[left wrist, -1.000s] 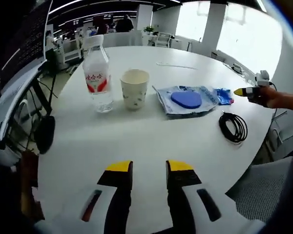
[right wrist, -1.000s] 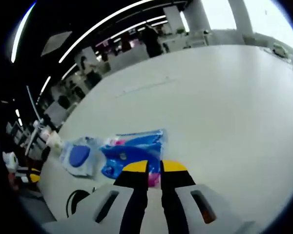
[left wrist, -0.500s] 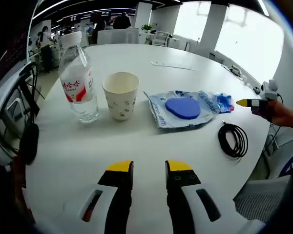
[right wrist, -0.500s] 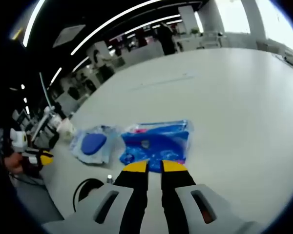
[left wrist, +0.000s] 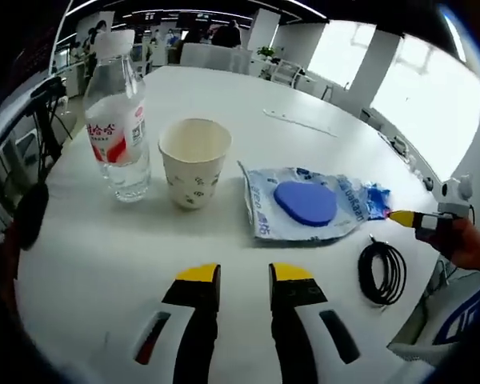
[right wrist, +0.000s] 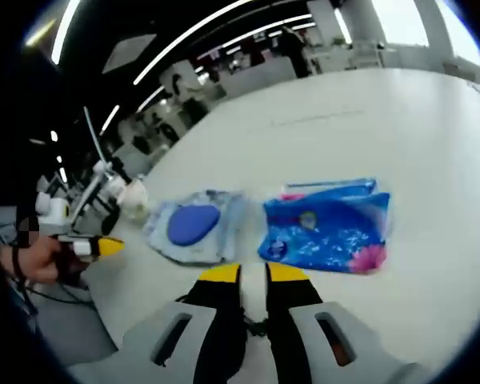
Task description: Arrange the tabletop items into an orderly group along one side of the table until the central work area is clear of visible clutter.
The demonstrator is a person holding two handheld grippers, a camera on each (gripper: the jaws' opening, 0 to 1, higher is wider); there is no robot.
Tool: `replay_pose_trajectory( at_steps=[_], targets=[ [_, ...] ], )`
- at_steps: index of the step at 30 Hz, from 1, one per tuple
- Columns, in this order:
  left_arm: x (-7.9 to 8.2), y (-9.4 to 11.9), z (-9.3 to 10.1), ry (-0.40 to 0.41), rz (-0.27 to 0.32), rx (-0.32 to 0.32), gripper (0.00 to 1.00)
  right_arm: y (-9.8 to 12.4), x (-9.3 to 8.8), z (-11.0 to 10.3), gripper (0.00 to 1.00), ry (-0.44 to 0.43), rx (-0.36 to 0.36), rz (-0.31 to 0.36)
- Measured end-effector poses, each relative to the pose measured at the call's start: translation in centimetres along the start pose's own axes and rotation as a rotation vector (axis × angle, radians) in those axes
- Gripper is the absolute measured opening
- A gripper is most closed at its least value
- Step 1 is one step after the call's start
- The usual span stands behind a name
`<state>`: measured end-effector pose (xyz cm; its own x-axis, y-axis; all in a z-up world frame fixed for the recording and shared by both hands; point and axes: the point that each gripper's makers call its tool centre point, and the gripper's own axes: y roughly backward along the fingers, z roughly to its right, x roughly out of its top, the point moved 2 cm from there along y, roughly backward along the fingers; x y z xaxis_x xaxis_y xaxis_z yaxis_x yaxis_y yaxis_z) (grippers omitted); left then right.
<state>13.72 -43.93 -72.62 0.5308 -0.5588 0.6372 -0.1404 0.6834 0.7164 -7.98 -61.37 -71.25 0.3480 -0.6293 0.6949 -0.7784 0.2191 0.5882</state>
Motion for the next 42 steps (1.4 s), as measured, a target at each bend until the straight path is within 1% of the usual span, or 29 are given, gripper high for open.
replay_pose_trajectory(
  at_steps=[3,4,6,9,11,13,14,15,16,18,19,21,23,26,30,37,42],
  targets=[
    [0.6,-0.6,-0.1,0.077,0.018,0.002,0.22,-1.2,0.1,-0.6,0.11,-0.008,0.016,-0.008],
    [0.7,-0.7,-0.1,0.082,0.02,0.002,0.22,-1.5,0.1,-0.7,0.11,-0.008,0.017,-0.013],
    [1.3,-1.0,0.0,0.087,0.029,0.002,0.22,-2.1,0.1,-1.1,0.13,-0.004,0.025,-0.026],
    [1.5,-1.6,0.2,0.08,0.028,0.006,0.21,-2.9,-0.3,-1.2,0.14,0.017,0.024,-0.058],
    [1.7,-2.1,0.5,0.096,0.028,-0.005,0.21,-3.3,-0.4,-1.2,0.14,0.011,0.026,-0.063],
    [1.7,-2.4,0.9,0.094,0.02,-0.01,0.16,-3.7,-0.7,-1.2,0.13,0.003,0.026,-0.073],
    [1.5,-2.7,1.1,0.092,0.009,-0.011,0.12,-3.8,-0.8,-1.2,0.11,0.002,0.02,-0.08],
    [1.1,-2.8,1.1,0.064,-0.02,0.01,0.1,-4.1,-1.0,-1.0,0.09,-0.002,0.013,-0.089],
    [1.2,-3.0,1.4,0.066,-0.008,0.005,0.1,-4.2,-1.1,-0.9,0.08,-0.009,0.009,-0.093],
    [1.1,-3.3,1.6,0.087,-0.012,-0.007,0.1,-4.4,-1.2,-1.0,0.08,-0.025,0.01,-0.092],
    [1.1,-3.5,1.5,0.102,-0.013,0.001,0.09,-4.4,-1.2,-1.2,0.06,-0.031,0.013,-0.089],
    [1.0,-3.7,1.4,0.108,-0.023,0.019,0.06,-4.7,-1.1,-1.1,0.03,-0.029,0.006,-0.089],
    [1.1,-3.9,1.5,0.117,-0.021,0.021,0.04,-5.0,-1.1,-1.1,0.02,-0.043,0.005,-0.096],
    [1.3,-4.1,1.3,0.129,-0.026,0.033,0.03,-5.1,-0.7,-1.0,0.01,-0.058,0.003,-0.088],
    [1.9,-4.4,1.2,0.144,-0.016,0.031,0.02,-5.5,-0.3,-1.0,0.01,-0.068,0.002,-0.082],
    [2.6,-4.8,1.2,0.151,-0.011,0.028,0.01,-5.7,0.0,-1.2,0.0,-0.1,-0.003,-0.069],
    [3.0,-4.9,1.0,0.179,0.006,0.034,0.01,-5.8,-0.2,-1.3,0.0,-0.098,0.0,-0.069]
  ],
)
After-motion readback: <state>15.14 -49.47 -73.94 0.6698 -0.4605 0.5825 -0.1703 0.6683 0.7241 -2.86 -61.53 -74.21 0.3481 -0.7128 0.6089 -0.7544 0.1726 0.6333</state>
